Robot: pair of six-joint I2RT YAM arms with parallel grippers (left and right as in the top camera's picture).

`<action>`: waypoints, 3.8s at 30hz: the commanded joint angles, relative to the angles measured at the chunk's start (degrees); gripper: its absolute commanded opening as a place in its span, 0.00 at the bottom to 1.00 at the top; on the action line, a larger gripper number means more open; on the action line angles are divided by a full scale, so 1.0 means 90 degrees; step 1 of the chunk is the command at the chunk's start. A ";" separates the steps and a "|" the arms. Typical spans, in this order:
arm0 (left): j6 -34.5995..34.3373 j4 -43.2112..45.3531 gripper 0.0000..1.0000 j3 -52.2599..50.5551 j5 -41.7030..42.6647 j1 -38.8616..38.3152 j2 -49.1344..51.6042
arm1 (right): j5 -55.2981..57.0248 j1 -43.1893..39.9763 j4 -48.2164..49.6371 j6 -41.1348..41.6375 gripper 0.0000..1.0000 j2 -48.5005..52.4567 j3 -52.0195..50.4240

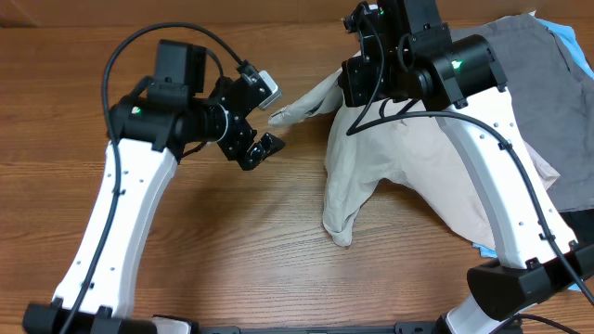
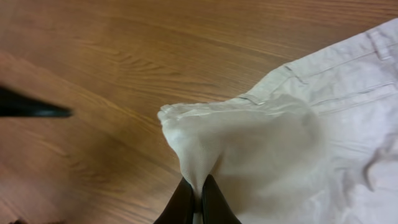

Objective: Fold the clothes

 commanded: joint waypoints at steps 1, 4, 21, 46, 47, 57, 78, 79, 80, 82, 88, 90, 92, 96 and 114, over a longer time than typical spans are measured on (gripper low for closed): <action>0.0209 0.0219 1.00 0.0117 -0.0080 -0.0046 0.0678 | -0.0568 -0.0010 0.0063 -0.0194 0.04 -0.0114 0.0287; 0.0209 0.0505 1.00 0.0117 -0.0032 -0.0053 0.1025 | -0.0801 -0.0010 0.0022 -0.0313 0.04 -0.0114 0.0287; 0.0160 0.1887 0.29 0.0117 0.0954 -0.0345 0.2164 | -0.1433 -0.0010 0.0070 -0.0359 0.04 -0.0114 0.0287; -0.1897 0.1622 0.04 0.1608 -0.0787 0.0282 -0.0163 | -0.0066 -0.0189 -0.0588 0.0172 0.15 0.0104 -0.0100; -0.1902 0.1649 0.04 0.1608 -0.0784 0.0282 -0.0172 | -0.0119 -0.0187 -0.0525 0.0253 0.17 0.0104 -0.0214; -0.2135 0.1814 0.04 0.1608 -0.0942 0.0282 -0.0163 | -0.1503 -0.0027 0.0850 0.0561 0.17 0.0107 -0.1780; -0.2154 0.1763 0.04 0.1608 -0.1382 0.0284 -0.0138 | -0.0891 0.0661 0.1481 -0.0092 0.51 0.0124 -0.3235; -0.2154 0.1766 0.04 0.1608 -0.1404 0.0284 -0.0136 | -0.0879 0.0665 0.1460 -0.0248 0.54 0.0124 -0.3296; -0.2152 0.1768 0.04 0.1608 -0.1440 0.0284 -0.0138 | -0.0877 0.0665 0.1462 -0.0420 0.56 0.0124 -0.3390; -0.2103 0.1770 0.04 0.1608 -0.1479 0.0284 -0.0138 | -0.0874 0.0665 0.1520 -0.0680 0.60 0.0124 -0.3599; -0.2106 0.1763 0.04 0.1608 -0.1554 0.0291 -0.0138 | -0.0855 0.0634 0.2351 -0.0974 0.63 0.0126 -0.4452; -0.2103 0.1753 0.04 0.1608 -0.1627 0.0291 -0.0138 | -0.0855 0.0634 0.2497 -0.0974 0.61 0.0129 -0.4561; -0.2103 0.1736 0.04 0.1608 -0.1666 0.0294 -0.0138 | -0.0855 0.0627 0.2540 -0.0974 0.57 0.0129 -0.4585; -0.2103 0.1707 0.04 0.1608 -0.1836 0.0291 -0.0138 | -0.0852 0.0551 0.2555 -0.0976 0.51 0.0129 -0.4585; -0.2361 0.2018 0.04 0.1678 -0.3470 0.0294 -0.0172 | -0.1190 -0.1348 0.1571 -0.0969 0.04 -0.0114 -0.3381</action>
